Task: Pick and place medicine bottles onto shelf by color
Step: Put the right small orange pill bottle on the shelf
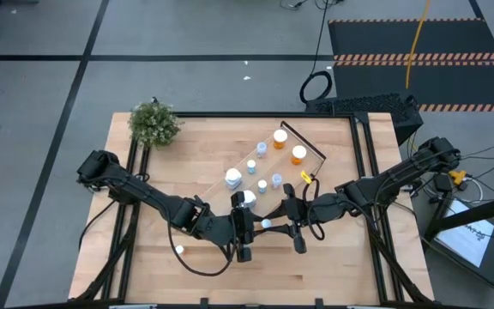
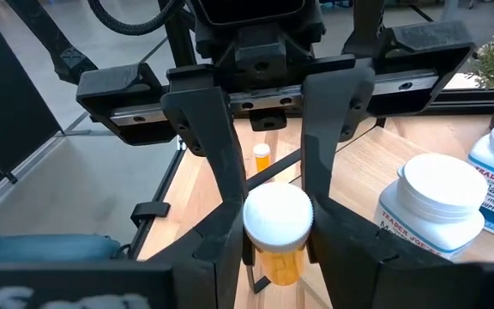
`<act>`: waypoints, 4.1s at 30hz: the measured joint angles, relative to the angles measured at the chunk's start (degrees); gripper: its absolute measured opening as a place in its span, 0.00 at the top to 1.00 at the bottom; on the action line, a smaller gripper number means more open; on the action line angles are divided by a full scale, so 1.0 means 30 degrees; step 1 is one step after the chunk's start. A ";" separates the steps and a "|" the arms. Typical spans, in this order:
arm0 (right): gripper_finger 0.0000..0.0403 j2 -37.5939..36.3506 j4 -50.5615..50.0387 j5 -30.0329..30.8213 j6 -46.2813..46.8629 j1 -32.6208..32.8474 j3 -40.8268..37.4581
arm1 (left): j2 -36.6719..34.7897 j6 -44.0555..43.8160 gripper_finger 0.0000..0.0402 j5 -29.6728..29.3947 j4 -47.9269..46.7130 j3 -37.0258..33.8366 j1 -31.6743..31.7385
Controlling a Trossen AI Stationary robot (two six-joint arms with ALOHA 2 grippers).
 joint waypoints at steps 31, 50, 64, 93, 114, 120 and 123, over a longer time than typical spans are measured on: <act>0.43 -0.1543 0.0424 0.0382 -0.0530 0.1517 -0.0017 | -0.2055 -0.0326 0.70 0.0155 -0.2150 -0.0007 -0.0866; 0.43 -0.2353 -0.1402 0.2084 -0.1070 0.2601 -0.0015 | -0.4401 -0.4662 0.70 -0.6823 -1.0586 -0.0601 -0.2251; 0.43 -0.2353 -0.1341 0.2076 -0.1071 0.2594 -0.0015 | -0.7821 -0.8208 0.70 -0.9052 -0.5563 -0.8086 -0.2229; 0.43 -0.2346 -0.1373 0.2069 -0.1362 0.2594 -0.0015 | -0.9617 -0.3149 0.70 -0.6478 0.2434 -1.3342 -0.0275; 0.43 -0.2346 -0.1322 0.2068 -0.1362 0.2586 -0.0015 | -0.9398 -0.3699 0.69 -0.6232 0.1894 -1.3340 -0.0029; 0.43 -0.2346 -0.1322 0.2069 -0.1362 0.2594 -0.0015 | -0.9398 -0.3920 0.59 -0.6026 0.1894 -1.3333 -0.0029; 0.43 -0.2346 -0.1315 0.2062 -0.1362 0.2594 -0.0015 | -0.9398 -0.3927 0.54 -0.6026 0.1900 -1.3333 -0.0029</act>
